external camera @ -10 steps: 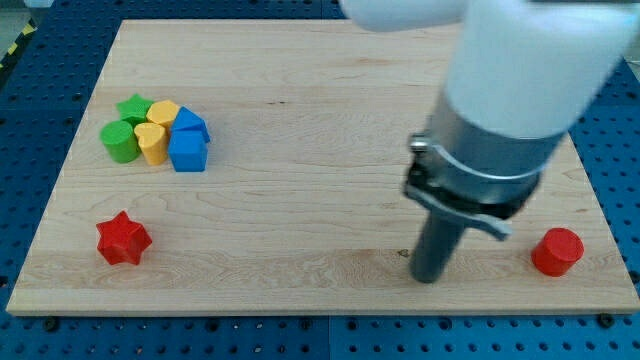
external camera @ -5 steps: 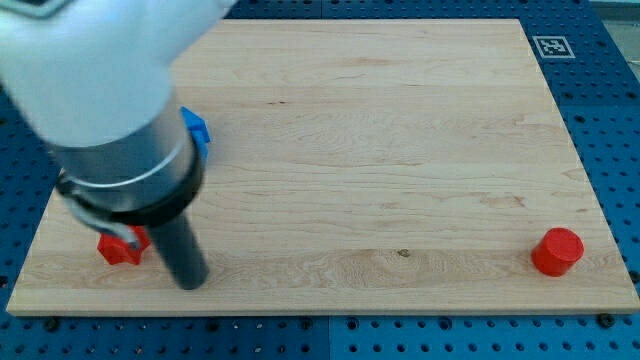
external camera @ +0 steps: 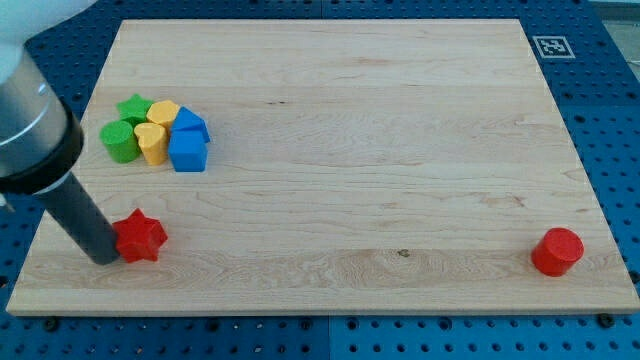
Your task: Move the red star to the bottom center
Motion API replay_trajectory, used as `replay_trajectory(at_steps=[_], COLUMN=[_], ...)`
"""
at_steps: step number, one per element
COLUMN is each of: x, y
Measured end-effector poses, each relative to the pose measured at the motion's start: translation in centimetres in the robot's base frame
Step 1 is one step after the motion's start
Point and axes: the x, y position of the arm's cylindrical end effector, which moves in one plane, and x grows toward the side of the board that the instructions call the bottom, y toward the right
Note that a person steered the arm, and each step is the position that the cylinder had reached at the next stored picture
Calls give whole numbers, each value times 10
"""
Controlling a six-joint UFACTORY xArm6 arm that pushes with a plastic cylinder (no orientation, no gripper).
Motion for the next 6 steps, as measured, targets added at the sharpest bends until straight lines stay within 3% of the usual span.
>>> replay_trajectory(at_steps=[4,6], x=[-20,-23], y=[7,56])
